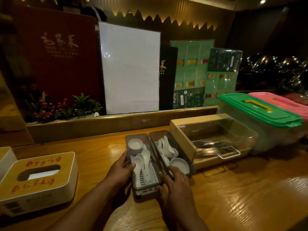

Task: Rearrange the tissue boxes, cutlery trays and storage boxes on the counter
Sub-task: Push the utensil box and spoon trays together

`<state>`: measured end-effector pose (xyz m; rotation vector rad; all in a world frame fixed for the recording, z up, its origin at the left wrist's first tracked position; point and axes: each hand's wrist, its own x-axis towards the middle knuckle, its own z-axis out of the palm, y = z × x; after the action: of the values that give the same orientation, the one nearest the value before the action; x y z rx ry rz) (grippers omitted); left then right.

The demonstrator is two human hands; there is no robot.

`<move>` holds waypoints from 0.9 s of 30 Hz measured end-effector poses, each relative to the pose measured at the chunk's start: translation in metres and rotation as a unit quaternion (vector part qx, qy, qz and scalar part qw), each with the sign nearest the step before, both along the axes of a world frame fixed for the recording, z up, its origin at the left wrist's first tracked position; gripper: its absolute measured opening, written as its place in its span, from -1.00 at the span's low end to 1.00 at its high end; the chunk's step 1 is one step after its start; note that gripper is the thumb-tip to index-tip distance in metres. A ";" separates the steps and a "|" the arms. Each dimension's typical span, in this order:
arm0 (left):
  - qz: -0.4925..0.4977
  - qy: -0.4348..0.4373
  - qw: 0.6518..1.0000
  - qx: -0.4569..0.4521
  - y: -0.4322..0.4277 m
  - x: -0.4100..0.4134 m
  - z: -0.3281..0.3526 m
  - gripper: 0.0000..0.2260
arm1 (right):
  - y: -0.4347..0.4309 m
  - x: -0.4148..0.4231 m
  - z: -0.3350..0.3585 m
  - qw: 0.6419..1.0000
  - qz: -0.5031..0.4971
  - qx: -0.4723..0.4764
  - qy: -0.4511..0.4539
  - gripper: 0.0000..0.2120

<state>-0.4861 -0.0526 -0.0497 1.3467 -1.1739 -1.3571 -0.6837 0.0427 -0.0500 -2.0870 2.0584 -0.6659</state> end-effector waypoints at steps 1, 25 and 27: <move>-0.002 -0.001 1.000 0.003 -0.001 -0.001 0.000 -0.45 | 0.001 -0.001 0.001 1.000 -0.001 -0.001 -0.004 -0.52; 0.014 -0.032 0.999 0.013 -0.010 -0.015 -0.004 -0.39 | -0.007 -0.009 -0.007 1.000 0.003 -0.018 0.001 -0.47; 0.013 -0.032 0.999 0.016 -0.009 -0.014 -0.003 -0.38 | -0.007 -0.009 -0.007 1.000 0.004 -0.018 0.002 -0.48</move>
<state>-0.5004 -0.0621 -0.0527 1.4329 -1.1779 -1.3292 -0.6923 0.0358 -0.0571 -2.1155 2.0553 -0.7021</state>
